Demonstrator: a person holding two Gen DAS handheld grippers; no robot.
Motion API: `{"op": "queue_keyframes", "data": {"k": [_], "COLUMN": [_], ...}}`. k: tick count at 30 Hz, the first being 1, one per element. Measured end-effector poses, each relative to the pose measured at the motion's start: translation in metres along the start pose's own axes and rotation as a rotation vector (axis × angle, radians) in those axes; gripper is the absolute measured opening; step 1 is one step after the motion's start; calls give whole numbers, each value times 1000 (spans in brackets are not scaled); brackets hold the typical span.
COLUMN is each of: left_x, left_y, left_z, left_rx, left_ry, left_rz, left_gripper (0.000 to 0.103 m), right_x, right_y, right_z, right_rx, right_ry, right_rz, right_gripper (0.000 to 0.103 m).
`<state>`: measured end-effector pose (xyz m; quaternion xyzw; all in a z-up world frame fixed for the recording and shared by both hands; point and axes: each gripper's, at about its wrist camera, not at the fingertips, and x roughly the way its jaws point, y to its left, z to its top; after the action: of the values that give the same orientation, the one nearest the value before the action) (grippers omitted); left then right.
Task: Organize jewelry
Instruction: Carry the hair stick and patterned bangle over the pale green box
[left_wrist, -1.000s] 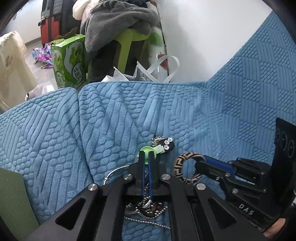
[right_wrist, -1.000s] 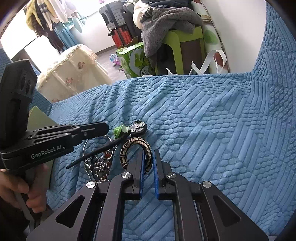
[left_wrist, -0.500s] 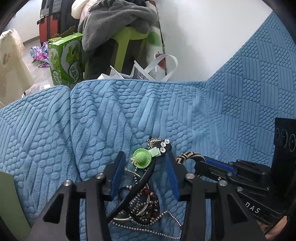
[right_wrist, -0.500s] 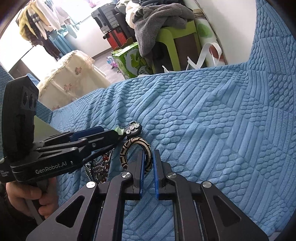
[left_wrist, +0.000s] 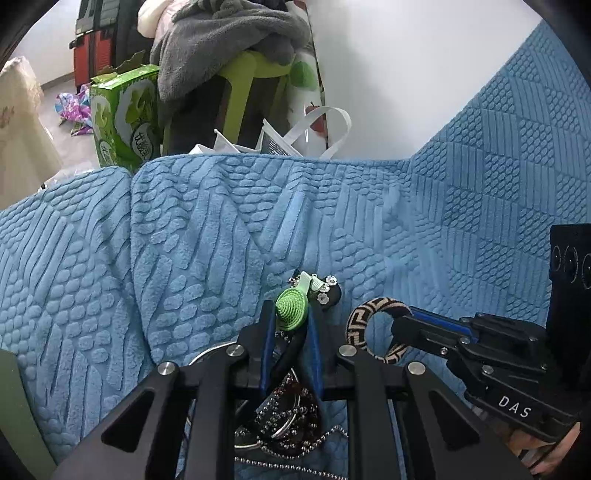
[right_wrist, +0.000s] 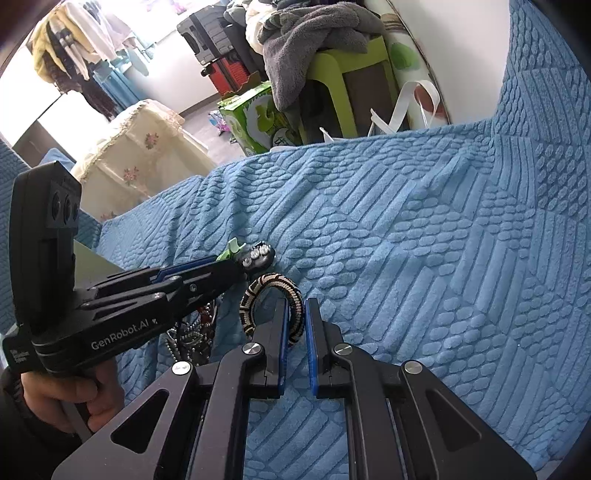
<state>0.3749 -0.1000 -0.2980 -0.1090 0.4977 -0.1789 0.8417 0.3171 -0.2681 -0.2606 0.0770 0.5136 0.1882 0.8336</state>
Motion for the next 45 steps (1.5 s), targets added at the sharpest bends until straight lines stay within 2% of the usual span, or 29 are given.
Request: {"op": "queue_keyframes", "data": {"k": [7, 13, 20, 23, 31, 34, 40, 45], "left_x": [-29, -70, -147, -182, -282, -314, -357, -368], "left_y": [6, 3, -7, -8, -5, 3, 35, 80], "left_z": [-3, -3, 10, 18, 42, 46, 30, -6], "left_rx": [-48, -61, -69, -75, -89, -111, -138, -179], "left_ry": [-36, -89, -180, -192, -310, -341, -389, -383], "left_rz": [6, 30, 57, 91, 141, 199, 222, 245], "left_gripper": [15, 15, 15, 15, 16, 16, 16, 16], "right_x": [-13, -40, -97, -125, -186, -201, -199, -166], "right_y": [10, 28, 68, 85, 128, 152, 206, 251], "right_z": [1, 8, 34, 46, 82, 93, 92, 68], "right_rx": [-27, -44, -88, -108, -154, -180, -237, -292], "right_ry": [-21, -65, -167, -209, -311, -353, -368, -304], "right_rz": [-39, -64, -57, -46, -40, -25, 13, 50], "right_gripper": [7, 7, 7, 7, 7, 7, 7, 7]}}
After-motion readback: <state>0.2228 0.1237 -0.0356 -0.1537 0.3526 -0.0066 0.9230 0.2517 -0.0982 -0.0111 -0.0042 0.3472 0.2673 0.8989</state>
